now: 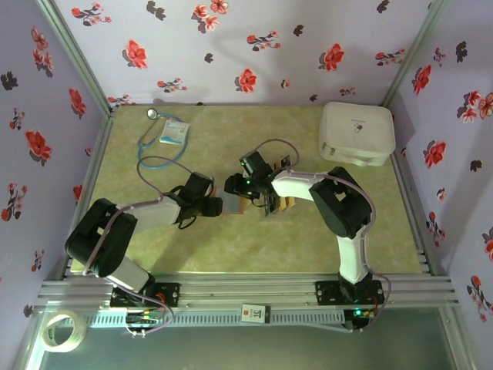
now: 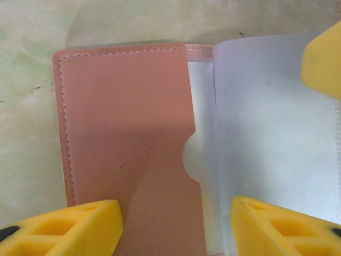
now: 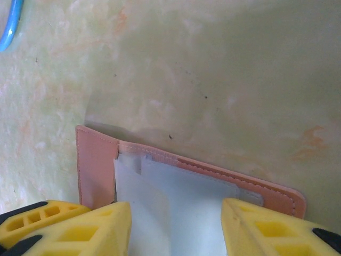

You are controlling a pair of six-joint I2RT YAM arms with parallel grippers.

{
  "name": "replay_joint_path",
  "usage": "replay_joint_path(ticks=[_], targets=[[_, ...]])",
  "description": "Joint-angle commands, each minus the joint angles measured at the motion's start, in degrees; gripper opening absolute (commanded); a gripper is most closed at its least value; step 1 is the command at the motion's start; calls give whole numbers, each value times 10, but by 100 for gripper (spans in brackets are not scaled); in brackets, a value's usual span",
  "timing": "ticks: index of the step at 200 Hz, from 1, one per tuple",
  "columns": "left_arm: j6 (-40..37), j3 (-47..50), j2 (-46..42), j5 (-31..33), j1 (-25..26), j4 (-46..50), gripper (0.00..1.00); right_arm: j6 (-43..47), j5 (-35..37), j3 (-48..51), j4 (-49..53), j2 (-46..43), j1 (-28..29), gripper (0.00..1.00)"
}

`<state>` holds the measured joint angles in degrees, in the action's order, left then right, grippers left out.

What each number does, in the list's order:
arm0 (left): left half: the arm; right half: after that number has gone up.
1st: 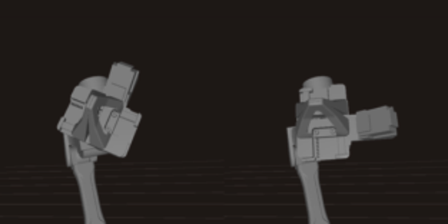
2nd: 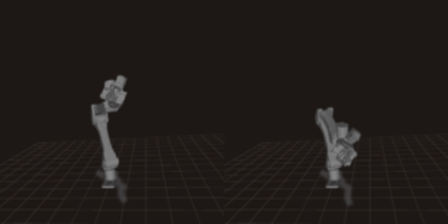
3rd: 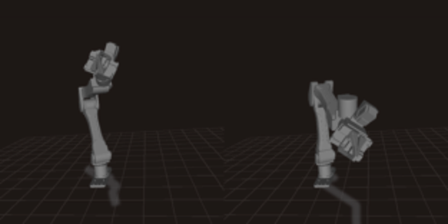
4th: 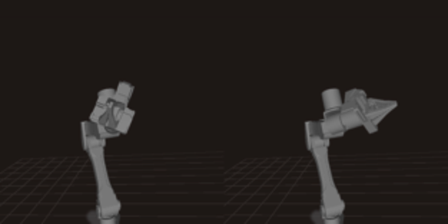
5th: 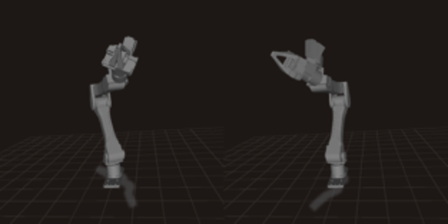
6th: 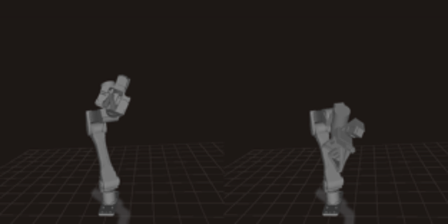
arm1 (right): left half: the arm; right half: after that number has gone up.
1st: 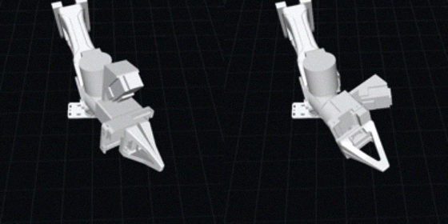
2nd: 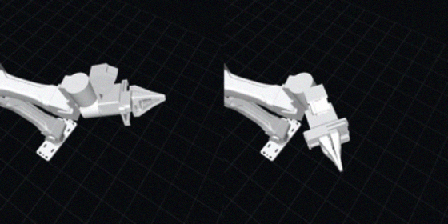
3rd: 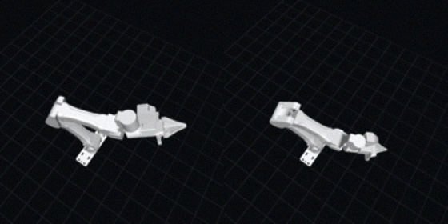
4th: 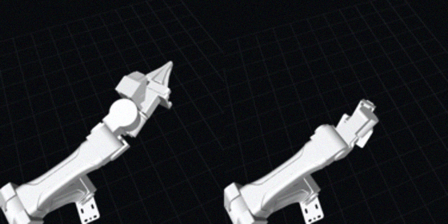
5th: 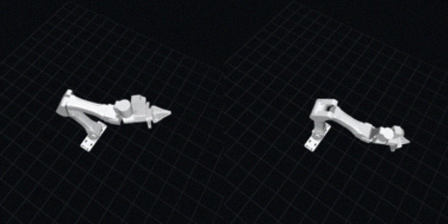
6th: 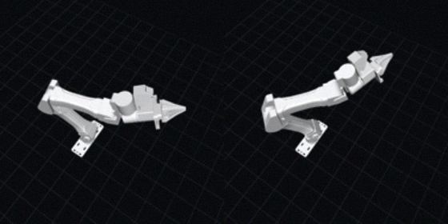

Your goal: Put the credit cards into the card holder

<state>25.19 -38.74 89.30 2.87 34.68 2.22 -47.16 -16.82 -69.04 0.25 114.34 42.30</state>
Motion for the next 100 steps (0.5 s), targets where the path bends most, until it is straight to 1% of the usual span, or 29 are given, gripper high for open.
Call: replay_joint_path(ticks=[1,61,100], targets=[[-4,21,56,3,-1,9,60,-6,-10,-19,0,14,8,47],[-3,22,56,2,-1,8,60,-2,-11,-35,9,20,15,45],[-5,20,41,2,-1,14,60,-3,-16,-41,12,18,16,45]])
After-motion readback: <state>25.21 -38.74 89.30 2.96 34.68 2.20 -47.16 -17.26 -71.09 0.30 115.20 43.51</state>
